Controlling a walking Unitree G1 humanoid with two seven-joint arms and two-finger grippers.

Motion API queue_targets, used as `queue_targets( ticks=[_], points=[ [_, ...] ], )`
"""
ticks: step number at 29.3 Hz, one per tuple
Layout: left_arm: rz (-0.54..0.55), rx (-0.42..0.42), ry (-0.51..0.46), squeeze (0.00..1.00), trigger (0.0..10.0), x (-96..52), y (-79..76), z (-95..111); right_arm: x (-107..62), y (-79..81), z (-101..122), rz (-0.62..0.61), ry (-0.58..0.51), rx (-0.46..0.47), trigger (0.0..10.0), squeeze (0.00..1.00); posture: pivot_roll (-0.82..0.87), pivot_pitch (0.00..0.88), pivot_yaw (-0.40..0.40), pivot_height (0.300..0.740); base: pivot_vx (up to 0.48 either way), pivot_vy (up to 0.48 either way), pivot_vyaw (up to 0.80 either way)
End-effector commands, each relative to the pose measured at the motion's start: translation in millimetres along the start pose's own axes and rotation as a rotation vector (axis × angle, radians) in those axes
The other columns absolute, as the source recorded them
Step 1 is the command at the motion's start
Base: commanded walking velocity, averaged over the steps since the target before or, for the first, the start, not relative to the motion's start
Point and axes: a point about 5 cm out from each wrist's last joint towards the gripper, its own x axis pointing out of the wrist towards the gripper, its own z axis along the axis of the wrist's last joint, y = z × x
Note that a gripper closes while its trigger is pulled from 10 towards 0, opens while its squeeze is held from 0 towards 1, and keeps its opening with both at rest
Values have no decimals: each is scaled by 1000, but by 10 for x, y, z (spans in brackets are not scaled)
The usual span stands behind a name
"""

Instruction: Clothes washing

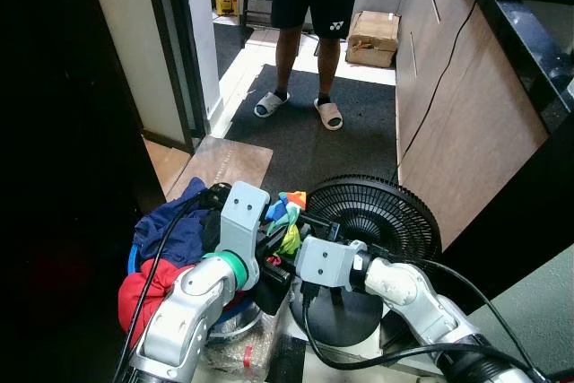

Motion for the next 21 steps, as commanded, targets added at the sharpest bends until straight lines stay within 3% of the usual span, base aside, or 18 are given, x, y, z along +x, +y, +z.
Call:
queue_targets(
  ticks=[1,9,12,21],
  points=[
    [-40,-5,13,0,10000,27,-73,-24,49,5,92,10,-46,-58,10000,0,102,82,19,740,0,0,0],
    [-43,-3,13,0,10000,38,-83,-28,169,-58,277,-24,-128,-219,10000,0,103,78,17,740,0,0,0],
    [-34,-2,11,0,10000,27,-70,-30,77,-84,315,-24,-153,-268,10000,0,108,77,9,740,0,0,0],
    [-37,-3,12,0,10000,22,-73,-39,-231,-87,135,-69,-77,-199,10000,0,91,73,18,740,0,0,0]
  ],
)
